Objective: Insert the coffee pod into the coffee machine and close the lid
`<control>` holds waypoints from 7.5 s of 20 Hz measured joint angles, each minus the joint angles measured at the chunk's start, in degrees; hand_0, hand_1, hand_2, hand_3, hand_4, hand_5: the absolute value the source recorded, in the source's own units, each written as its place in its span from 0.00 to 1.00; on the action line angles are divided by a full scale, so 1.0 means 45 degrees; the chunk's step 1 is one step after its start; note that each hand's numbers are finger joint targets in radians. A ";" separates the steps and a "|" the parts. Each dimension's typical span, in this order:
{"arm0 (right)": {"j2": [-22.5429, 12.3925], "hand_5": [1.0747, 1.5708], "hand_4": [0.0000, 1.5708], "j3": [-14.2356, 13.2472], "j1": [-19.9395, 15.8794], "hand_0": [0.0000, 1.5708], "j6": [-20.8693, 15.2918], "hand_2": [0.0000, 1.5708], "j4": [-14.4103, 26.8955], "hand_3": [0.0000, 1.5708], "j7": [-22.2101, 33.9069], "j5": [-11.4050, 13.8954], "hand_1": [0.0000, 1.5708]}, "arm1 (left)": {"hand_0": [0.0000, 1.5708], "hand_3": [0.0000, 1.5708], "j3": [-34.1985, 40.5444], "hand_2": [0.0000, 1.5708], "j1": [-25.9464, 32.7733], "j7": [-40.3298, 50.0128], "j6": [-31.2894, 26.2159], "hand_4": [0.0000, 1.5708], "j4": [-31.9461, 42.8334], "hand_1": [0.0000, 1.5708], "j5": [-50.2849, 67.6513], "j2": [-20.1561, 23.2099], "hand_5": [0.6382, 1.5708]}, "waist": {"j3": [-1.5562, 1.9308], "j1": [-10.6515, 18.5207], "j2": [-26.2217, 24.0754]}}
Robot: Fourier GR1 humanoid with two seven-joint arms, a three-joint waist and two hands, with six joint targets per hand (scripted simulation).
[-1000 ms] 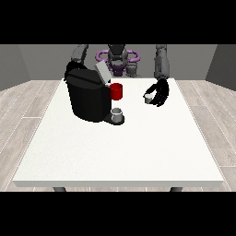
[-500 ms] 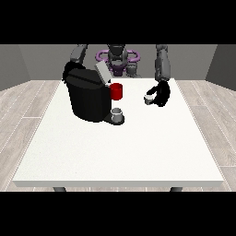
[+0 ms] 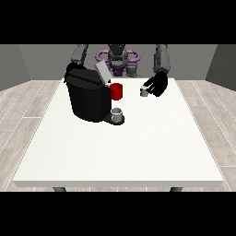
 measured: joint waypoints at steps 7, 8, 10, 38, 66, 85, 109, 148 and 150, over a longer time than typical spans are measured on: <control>-0.0070 1.00 0.31 0.0000 -0.0118 0.00 0.0211 0.00 0.0462 0.00 -0.0254 -0.0094 0.00 | 0.79 0.82 0.0078 0.84 -0.0996 0.0212 -0.1160 0.36 -0.0549 0.79 0.0034 0.0189 1.00 | -0.0003 -0.0090 -0.0279; -0.0045 1.00 0.30 -0.0009 -0.0106 0.00 0.0258 0.00 0.0436 0.00 -0.0326 -0.0160 0.00 | 0.79 0.82 0.0104 0.84 -0.0985 0.0115 -0.1211 0.36 -0.0586 0.79 0.0020 0.0217 1.00 | -0.0002 -0.0121 -0.0274; -0.0164 1.00 0.32 0.0021 -0.0262 0.00 0.0445 0.00 0.0193 0.00 -0.0156 -0.0245 0.00 | 0.79 0.82 0.0320 0.84 -0.1319 0.0186 -0.1295 0.36 -0.0486 0.79 0.0047 0.0431 1.00 | -0.0002 -0.0435 -0.0108; -0.0128 1.00 0.33 0.0399 -0.1081 0.00 0.0080 0.00 -0.0985 0.00 0.0160 0.0186 0.00 | 0.84 0.78 0.1567 0.85 -0.5360 0.1635 -0.2264 0.31 -0.0189 0.84 0.0087 0.1497 1.00 | -0.0006 -0.2106 0.1328; -0.0271 1.00 0.28 0.0019 -0.1097 0.00 0.0150 0.00 -0.1000 0.00 0.0026 -0.0165 0.00 | 0.78 0.75 0.1470 0.81 -0.5634 0.1732 -0.2190 0.31 0.0258 0.78 -0.0451 0.0977 1.00 | 0.0007 -0.2130 0.1610; -0.0107 1.00 0.29 0.0134 -0.1205 0.00 -0.0185 0.00 -0.1210 0.00 0.0012 -0.0141 0.00 | 0.68 0.62 0.1387 0.72 -0.5865 0.1278 -0.2552 0.23 0.0361 0.68 -0.0812 0.1287 1.00 | 0.0013 -0.1981 0.1858; -0.0087 1.00 0.24 -0.0032 -0.0759 0.00 -0.0346 0.00 -0.0697 0.00 -0.0076 -0.0138 0.00 | 0.00 0.00 0.0777 0.00 -0.5378 0.0943 -0.3544 0.00 0.0291 0.00 -0.1684 0.1376 1.00 | 0.0001 -0.1492 0.0876; -0.1916 1.00 0.00 0.0401 -0.0416 0.00 0.2197 0.00 -0.2096 0.00 0.1337 -0.0300 0.00 | 0.00 0.00 0.4199 0.00 0.2420 0.0357 -0.4351 0.06 -0.2758 0.00 0.5633 -0.3794 1.00 | -0.0004 0.3047 -0.3870; -0.2055 1.00 0.00 0.0284 -0.0636 0.00 0.2340 0.00 -0.1762 0.00 0.1218 -0.0241 0.00 | 0.00 0.00 0.3980 0.00 0.2725 0.0640 -0.4420 0.14 -0.3426 0.00 0.5855 -0.3988 1.00 | -0.0004 0.3301 -0.3766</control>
